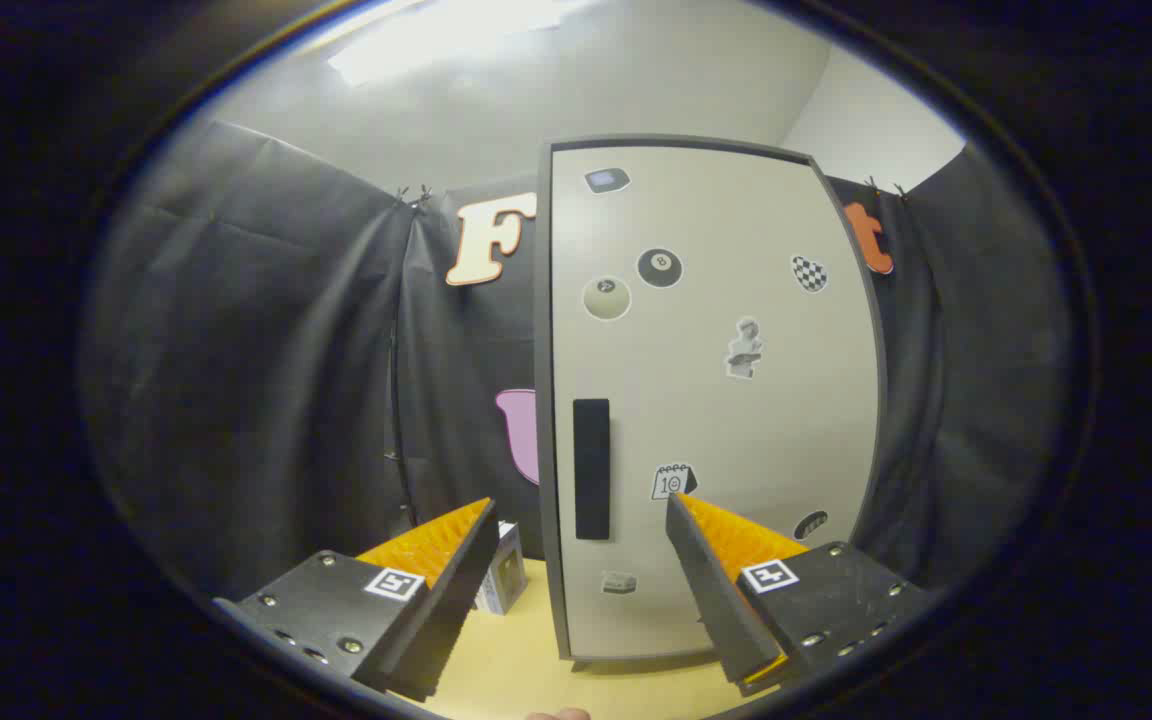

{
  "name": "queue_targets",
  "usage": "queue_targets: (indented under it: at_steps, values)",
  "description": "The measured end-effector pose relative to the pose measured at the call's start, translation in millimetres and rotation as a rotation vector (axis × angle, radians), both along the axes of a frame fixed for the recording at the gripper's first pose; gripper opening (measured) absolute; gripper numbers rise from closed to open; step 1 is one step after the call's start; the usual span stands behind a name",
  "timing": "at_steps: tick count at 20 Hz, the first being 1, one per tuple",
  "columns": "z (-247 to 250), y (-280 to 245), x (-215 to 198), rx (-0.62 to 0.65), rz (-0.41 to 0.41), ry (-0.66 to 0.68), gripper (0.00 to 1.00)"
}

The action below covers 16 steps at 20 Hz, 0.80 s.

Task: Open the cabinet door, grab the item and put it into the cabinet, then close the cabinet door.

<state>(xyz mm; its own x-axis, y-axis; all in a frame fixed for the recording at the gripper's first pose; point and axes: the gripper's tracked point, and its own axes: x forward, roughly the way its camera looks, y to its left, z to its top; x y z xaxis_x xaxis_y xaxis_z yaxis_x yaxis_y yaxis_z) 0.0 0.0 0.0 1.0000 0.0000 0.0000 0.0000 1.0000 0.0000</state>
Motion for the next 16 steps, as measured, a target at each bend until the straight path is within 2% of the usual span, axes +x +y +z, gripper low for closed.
queue_targets:
  at_steps: [16]
  values:
    - [-9, 9, 33, 0.026, 0.056, 0.004, 0.99]
